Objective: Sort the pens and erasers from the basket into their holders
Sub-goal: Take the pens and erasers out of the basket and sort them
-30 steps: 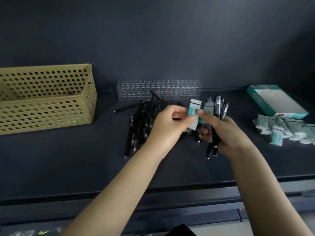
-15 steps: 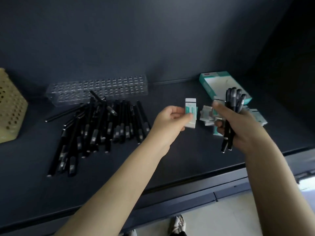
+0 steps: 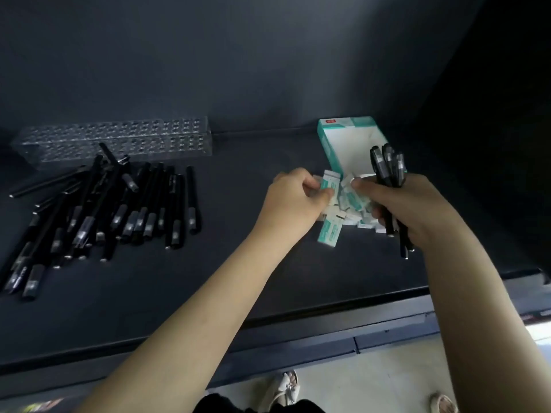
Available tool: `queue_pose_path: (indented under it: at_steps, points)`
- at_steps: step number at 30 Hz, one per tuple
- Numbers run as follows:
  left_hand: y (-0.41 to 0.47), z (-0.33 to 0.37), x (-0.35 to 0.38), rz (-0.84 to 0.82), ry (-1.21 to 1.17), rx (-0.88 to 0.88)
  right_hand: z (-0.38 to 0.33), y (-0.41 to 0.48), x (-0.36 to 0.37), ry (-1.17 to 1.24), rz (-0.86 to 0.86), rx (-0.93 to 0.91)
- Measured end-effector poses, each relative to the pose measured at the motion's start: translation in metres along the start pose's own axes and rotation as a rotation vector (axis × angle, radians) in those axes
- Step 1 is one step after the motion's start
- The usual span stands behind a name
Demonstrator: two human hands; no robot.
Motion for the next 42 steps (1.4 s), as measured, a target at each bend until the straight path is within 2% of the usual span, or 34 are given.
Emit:
queue_pose_path:
  at_steps: [2,6,11,15,20,25,28,32,35,38,42]
  points:
    - [-0.003,0.006,0.0,0.019,0.187,0.014,0.002,0.002,-0.005,0.058,0.016,-0.027]
    - [-0.007,0.015,0.004,0.024,0.297,0.069,0.005,0.004,-0.013,0.268,0.023,-0.068]
    - [-0.016,0.041,-0.001,0.136,0.211,0.305,0.001,0.009,0.004,0.731,-0.142,-0.108]
    - [-0.014,0.054,0.011,0.084,0.23,0.402,0.001,0.012,0.011,0.815,-0.229,-0.111]
    - [-0.002,0.039,0.026,0.031,0.215,0.246,-0.004,0.012,0.015,0.831,-0.283,-0.195]
    - [-0.003,0.032,0.04,-0.137,-0.06,0.115,-0.012,0.008,0.018,0.805,-0.31,-0.265]
    - [-0.005,0.027,0.036,-0.134,-0.176,0.049,-0.012,0.008,0.013,0.817,-0.302,-0.28]
    - [-0.002,0.014,0.012,0.022,-0.009,0.03,-0.004,0.011,-0.002,0.915,-0.205,-0.214]
    - [0.0,0.016,0.012,0.002,0.143,0.022,0.005,0.011,-0.011,0.947,-0.122,-0.138]
    - [0.002,0.027,0.015,-0.015,0.313,0.043,0.007,0.01,-0.014,0.955,-0.111,-0.116]
    - [0.006,0.028,0.013,-0.007,0.306,0.042,0.003,0.008,-0.009,1.039,-0.151,-0.104]
Point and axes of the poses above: each hand's wrist, its own y-axis towards the middle knuckle, its own x-axis out of the palm, z = x × y, the point moved 9 cm from there along y, towards the middle knuckle, and after that the axes turned 13 degrees about -z, right-handed, at the moved point
